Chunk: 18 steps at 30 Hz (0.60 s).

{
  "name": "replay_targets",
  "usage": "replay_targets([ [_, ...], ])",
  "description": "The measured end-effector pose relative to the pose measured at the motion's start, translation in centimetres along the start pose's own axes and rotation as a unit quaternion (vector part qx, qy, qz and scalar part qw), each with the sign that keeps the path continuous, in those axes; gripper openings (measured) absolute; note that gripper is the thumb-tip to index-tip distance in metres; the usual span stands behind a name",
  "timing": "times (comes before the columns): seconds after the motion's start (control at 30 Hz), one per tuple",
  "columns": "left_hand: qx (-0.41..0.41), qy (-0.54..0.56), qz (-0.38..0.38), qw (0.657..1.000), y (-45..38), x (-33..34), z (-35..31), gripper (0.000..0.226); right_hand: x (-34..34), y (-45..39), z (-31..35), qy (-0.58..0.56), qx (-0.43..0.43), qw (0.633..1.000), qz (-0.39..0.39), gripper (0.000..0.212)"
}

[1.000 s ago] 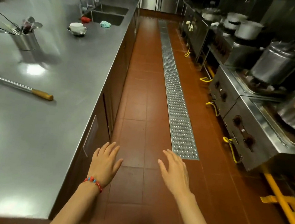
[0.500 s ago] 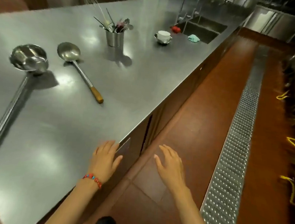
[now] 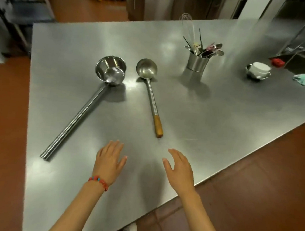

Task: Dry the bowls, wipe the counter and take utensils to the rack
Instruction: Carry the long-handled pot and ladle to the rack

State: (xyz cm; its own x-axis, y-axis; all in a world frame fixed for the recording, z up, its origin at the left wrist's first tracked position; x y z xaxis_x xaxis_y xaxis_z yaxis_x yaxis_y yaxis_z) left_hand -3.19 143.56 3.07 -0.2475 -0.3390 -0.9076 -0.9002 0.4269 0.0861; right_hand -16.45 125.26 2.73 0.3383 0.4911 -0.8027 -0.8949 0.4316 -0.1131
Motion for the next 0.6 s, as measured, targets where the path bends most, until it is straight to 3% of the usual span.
replay_targets([
  [0.13,-0.037,0.001,0.002,0.999,-4.0,-0.7,1.0,0.064,0.8,-5.1,-0.3,-0.033,0.005,0.999,-0.001,0.042],
  [0.27,-0.057,0.011,-0.009,0.998,-5.9,-0.6,1.4,0.081,1.7,-9.2,-1.1,-0.085,0.055,0.995,-0.012,0.036],
  [0.43,-0.096,-0.002,0.006,0.995,-7.5,0.7,2.2,0.070,3.4,-14.5,-3.4,-0.114,0.131,0.985,0.006,0.041],
  [0.6,-0.141,-0.005,0.010,0.990,-7.7,1.7,2.7,0.076,5.3,-18.2,-5.2,-0.094,0.168,0.980,0.044,0.045],
])
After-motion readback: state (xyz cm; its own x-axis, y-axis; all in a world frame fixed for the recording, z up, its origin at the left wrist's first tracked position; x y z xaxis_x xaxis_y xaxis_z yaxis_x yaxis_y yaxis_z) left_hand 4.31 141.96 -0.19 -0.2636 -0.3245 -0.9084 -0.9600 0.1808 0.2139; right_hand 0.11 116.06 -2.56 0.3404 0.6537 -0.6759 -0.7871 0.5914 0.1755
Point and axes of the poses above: each hand's wrist, its own y-axis away from the middle knuckle, its own x-axis out of the palm, z = x × y, the point moved 3 cm from there along -y, towards the middle knuckle, and after that the axes turned 13 degrees about -x, right-handed, at the moved point
